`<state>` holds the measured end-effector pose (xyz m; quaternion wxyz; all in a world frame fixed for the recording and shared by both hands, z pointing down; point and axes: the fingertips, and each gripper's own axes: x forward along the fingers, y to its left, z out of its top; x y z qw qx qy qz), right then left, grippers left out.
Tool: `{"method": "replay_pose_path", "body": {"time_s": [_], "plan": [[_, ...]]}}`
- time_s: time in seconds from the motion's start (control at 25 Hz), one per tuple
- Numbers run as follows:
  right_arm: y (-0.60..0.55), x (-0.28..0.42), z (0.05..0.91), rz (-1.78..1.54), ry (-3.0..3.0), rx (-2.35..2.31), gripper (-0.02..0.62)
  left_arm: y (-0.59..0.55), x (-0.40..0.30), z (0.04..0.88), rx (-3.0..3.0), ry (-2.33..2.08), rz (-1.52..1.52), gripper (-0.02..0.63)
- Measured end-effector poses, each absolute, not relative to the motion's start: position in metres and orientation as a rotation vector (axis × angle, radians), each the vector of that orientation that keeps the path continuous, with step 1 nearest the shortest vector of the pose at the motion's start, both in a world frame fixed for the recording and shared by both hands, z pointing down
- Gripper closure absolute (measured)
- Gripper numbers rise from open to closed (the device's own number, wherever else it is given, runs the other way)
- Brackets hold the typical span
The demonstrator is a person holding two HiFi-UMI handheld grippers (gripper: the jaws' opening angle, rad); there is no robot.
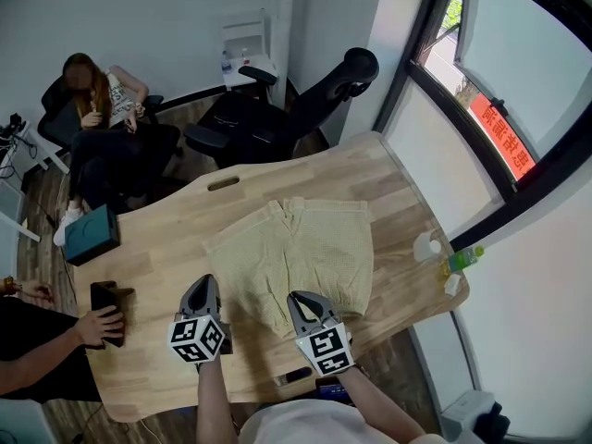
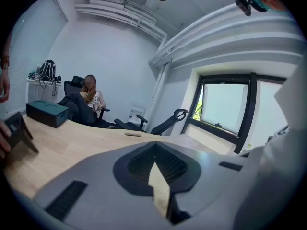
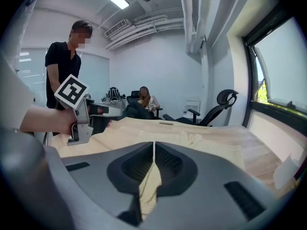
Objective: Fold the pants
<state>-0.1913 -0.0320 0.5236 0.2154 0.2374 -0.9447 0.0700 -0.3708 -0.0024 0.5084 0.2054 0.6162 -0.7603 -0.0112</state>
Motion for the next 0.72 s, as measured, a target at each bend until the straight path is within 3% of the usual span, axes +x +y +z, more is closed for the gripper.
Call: {"method": "replay_pose_path", "body": {"time_s": [0.44,0.72], "plan": [[0.003,-0.205,0.573,0.219,-2.542,0.475,0.586,0.005,-0.378,0.563,1.623,-2.071,0.084,0.598],[0.026,-0.212,0.601,0.275,-2.497,0.396,0.538,0.004,-0.375,0.594,1.586,-2.004,0.153,0.598]]}}
